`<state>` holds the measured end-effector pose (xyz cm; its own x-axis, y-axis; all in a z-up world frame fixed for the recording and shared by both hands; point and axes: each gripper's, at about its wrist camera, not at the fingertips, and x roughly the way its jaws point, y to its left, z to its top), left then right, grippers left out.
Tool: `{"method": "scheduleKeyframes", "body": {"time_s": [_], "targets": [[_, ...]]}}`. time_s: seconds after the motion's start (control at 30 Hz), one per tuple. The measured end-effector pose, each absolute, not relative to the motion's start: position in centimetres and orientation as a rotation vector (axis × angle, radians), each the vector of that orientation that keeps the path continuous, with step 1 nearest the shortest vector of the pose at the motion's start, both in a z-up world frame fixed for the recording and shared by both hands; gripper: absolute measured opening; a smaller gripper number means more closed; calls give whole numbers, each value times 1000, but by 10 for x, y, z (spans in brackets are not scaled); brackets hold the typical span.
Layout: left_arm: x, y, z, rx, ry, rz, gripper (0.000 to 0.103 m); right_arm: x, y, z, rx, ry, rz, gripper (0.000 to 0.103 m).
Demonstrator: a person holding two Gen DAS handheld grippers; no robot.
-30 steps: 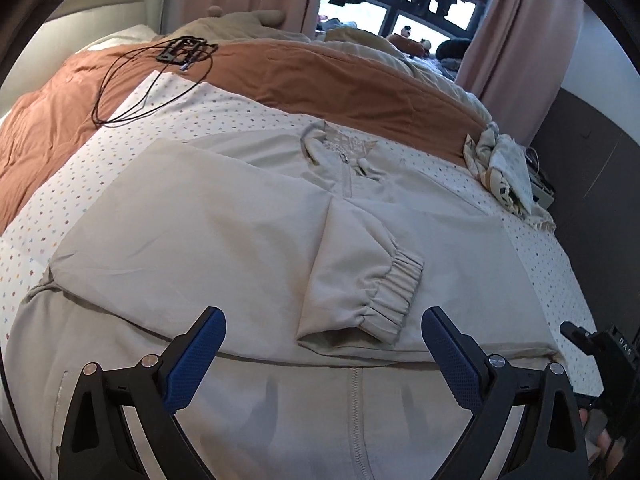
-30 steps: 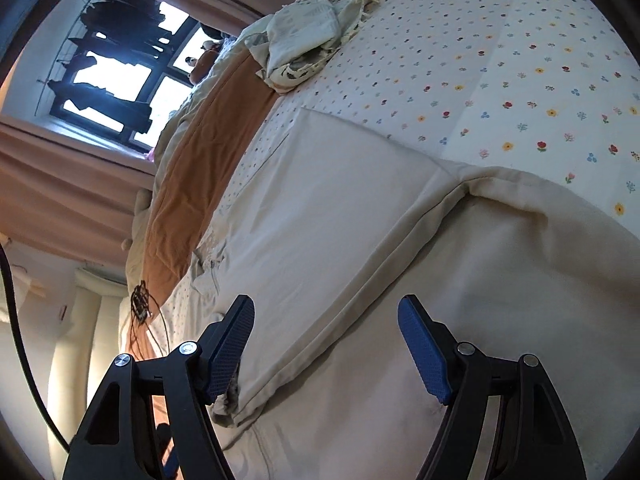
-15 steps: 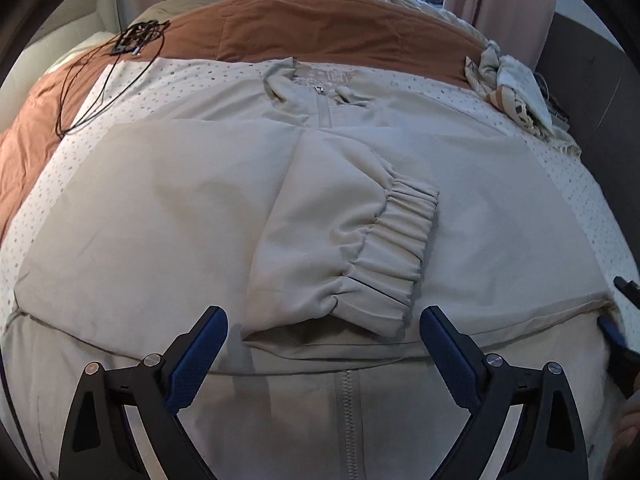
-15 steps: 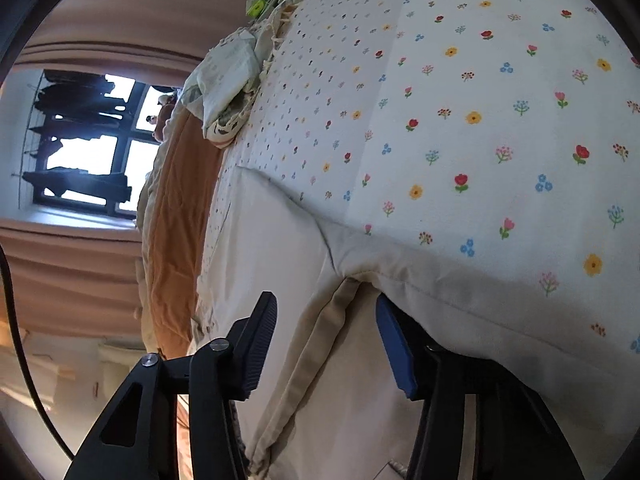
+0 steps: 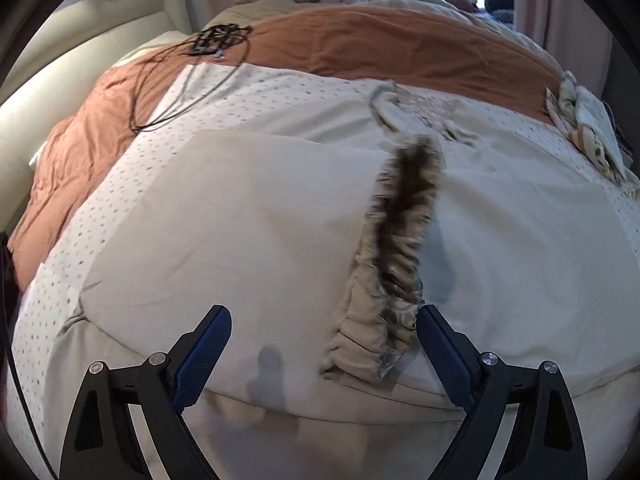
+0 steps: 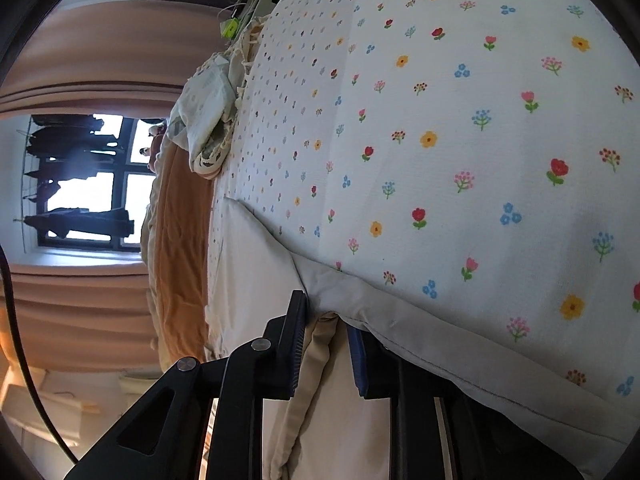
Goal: Fold large clothes
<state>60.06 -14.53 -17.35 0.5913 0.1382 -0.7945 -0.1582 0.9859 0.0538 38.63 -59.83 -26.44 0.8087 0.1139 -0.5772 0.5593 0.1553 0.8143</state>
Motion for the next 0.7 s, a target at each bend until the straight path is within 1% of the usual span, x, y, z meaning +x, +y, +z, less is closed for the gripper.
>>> {"method": "scheduleKeyframes", "body": {"time_s": [0.17,0.27,0.47,0.53,0.6,0.7], "targets": [[589,-77,-164,-198,898,313,92,386,-597,-262,1378,608,-347,22],[581,-53,-162,-310,881,312,91,388,-594,-258,1362,621,-356,22],[589,-77,-164,-245,887,228,91,399,-581,-251,1321,660,-308,23],[601,-92,-171,-185,919,236,91,403,-578,-250,1302,678,-304,25],[614,-108,-181,-107,963,247,91,407,-575,-249,1283,694,-303,35],[621,-121,-194,-28,996,249,91,411,-573,-249,1252,718,-299,38]]}}
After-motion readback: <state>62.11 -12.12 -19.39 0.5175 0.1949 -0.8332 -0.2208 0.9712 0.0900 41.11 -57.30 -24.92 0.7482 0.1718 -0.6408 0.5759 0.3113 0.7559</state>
